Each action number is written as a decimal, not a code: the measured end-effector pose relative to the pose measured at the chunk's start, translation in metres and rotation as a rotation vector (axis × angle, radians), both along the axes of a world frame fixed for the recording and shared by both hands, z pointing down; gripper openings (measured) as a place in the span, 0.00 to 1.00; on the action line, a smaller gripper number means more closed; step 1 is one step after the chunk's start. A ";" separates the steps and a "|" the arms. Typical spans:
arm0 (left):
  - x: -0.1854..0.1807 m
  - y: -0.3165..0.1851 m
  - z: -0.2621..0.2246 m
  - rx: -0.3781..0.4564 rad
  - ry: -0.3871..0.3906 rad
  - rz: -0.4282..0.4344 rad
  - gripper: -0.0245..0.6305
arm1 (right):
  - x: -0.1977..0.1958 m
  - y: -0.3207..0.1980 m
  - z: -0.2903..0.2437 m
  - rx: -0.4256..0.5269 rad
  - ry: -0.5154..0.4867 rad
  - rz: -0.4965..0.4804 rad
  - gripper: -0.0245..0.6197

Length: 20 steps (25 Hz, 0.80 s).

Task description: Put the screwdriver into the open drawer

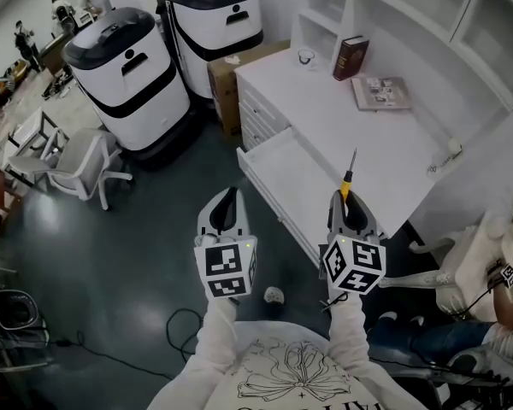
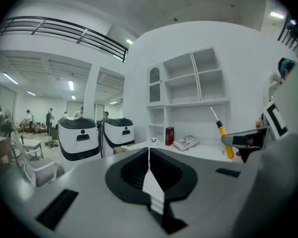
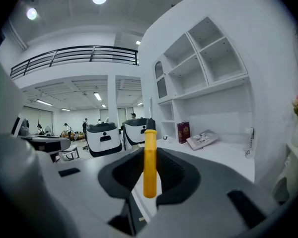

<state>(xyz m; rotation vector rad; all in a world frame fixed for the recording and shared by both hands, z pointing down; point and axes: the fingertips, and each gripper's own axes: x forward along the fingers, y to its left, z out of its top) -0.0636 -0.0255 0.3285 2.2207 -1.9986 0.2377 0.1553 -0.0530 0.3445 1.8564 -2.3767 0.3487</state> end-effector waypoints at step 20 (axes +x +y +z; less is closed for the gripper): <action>-0.023 -0.144 0.036 -0.090 -0.006 0.013 0.05 | -0.011 -0.132 0.044 -0.105 0.009 0.016 0.15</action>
